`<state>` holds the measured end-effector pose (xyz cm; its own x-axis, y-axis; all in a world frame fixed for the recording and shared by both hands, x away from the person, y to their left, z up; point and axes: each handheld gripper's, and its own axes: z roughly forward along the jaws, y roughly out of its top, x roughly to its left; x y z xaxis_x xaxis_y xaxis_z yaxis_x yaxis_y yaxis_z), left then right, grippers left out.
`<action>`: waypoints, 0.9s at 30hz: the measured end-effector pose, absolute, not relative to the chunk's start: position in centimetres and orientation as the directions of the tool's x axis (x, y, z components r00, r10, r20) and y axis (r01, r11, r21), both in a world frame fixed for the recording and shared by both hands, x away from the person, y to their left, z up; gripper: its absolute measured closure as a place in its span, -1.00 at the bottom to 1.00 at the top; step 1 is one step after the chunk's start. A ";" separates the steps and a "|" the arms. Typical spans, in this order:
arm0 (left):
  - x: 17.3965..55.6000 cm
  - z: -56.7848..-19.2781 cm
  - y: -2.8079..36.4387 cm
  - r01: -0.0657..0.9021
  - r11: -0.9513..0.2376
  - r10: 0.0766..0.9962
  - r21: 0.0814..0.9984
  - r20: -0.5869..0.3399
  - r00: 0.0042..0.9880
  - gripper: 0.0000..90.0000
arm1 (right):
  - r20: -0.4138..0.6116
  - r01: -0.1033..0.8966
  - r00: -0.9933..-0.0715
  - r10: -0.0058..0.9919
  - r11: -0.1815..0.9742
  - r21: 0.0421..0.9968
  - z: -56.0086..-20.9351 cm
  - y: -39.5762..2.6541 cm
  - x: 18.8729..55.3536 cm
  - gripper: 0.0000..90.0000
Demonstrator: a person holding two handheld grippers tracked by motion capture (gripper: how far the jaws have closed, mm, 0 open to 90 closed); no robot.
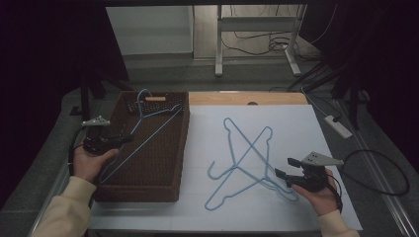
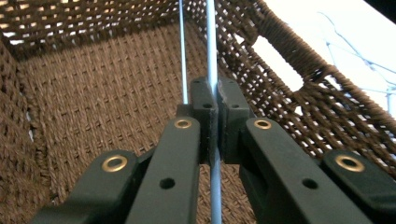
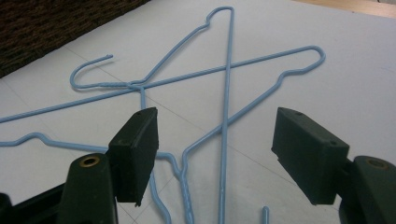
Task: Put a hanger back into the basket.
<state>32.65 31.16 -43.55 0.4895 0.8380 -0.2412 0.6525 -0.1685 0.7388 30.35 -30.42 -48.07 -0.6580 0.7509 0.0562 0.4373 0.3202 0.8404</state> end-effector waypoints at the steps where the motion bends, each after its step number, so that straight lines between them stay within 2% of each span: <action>1: 32.6 -43.5 31.2 0.653 -0.168 0.838 0.739 -0.241 0.489 0.94 | 0.056 0.437 -0.658 0.751 0.320 0.840 -48.1 -30.4 30.4 -0.28; 12: 33.1 -44.1 30.7 0.663 -0.199 0.828 0.721 -0.238 0.508 0.94 | 0.055 0.438 -0.658 0.751 0.322 0.839 -48.1 -30.4 30.4 -0.28; 27: 35.0 -45.9 30.3 0.784 -0.251 0.931 0.568 -0.080 0.356 0.94 | 0.049 0.442 -0.664 0.746 0.338 0.831 -48.3 -30.1 30.4 -0.29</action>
